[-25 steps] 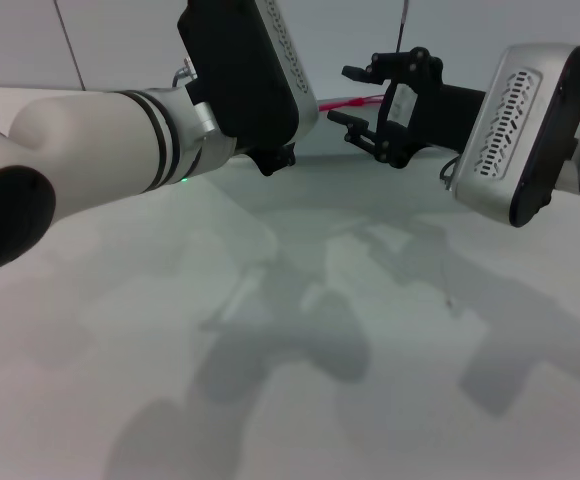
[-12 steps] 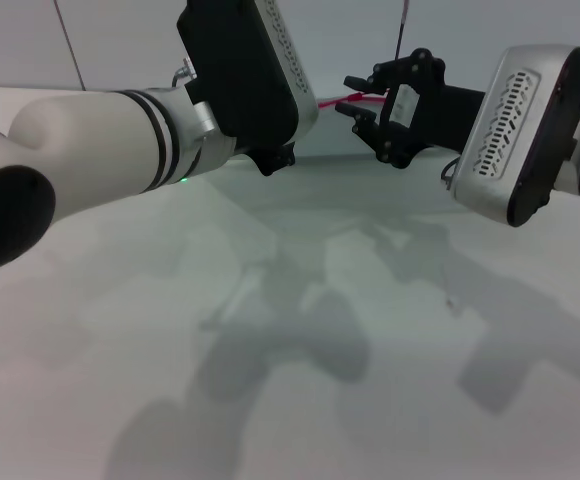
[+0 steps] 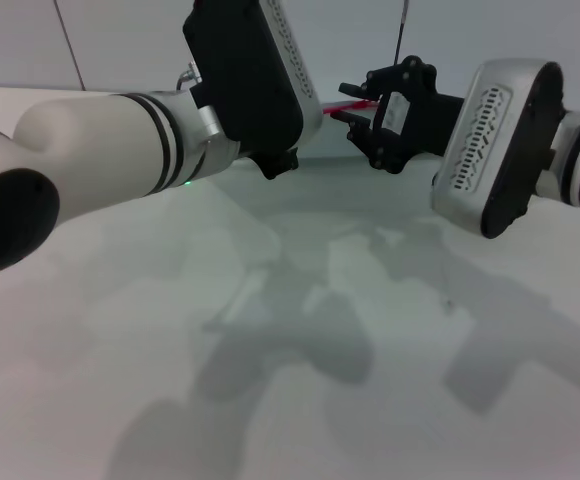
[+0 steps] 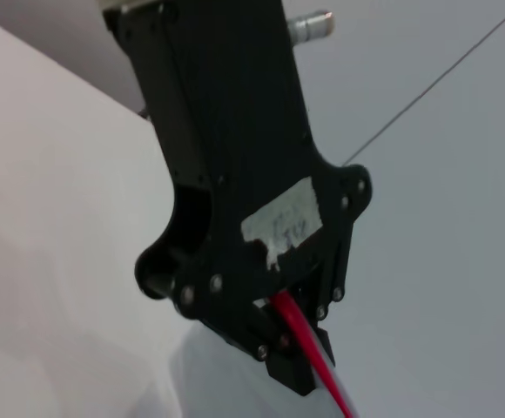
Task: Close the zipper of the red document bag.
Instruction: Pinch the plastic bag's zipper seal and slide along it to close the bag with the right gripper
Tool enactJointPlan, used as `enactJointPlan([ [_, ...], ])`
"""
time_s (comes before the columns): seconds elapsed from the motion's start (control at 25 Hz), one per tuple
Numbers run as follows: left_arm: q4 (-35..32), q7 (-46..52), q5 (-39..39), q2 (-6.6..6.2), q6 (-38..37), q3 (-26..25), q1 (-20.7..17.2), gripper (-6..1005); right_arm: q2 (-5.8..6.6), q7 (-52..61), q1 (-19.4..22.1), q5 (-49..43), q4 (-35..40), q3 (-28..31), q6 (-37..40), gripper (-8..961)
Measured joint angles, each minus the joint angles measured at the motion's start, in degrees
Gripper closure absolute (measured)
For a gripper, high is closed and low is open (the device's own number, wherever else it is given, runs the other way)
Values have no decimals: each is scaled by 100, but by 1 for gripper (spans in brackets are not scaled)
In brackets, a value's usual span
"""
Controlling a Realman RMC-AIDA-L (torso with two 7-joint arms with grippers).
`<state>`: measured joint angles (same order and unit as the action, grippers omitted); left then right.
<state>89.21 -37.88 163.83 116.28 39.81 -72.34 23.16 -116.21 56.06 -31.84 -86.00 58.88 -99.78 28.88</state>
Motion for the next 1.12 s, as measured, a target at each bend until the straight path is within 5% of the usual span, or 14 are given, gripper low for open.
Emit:
enactJointPlan([
  [1.12, -79, -18, 25, 0, 9, -35, 4, 947, 2, 54, 47, 8, 26, -189, -235, 815],
])
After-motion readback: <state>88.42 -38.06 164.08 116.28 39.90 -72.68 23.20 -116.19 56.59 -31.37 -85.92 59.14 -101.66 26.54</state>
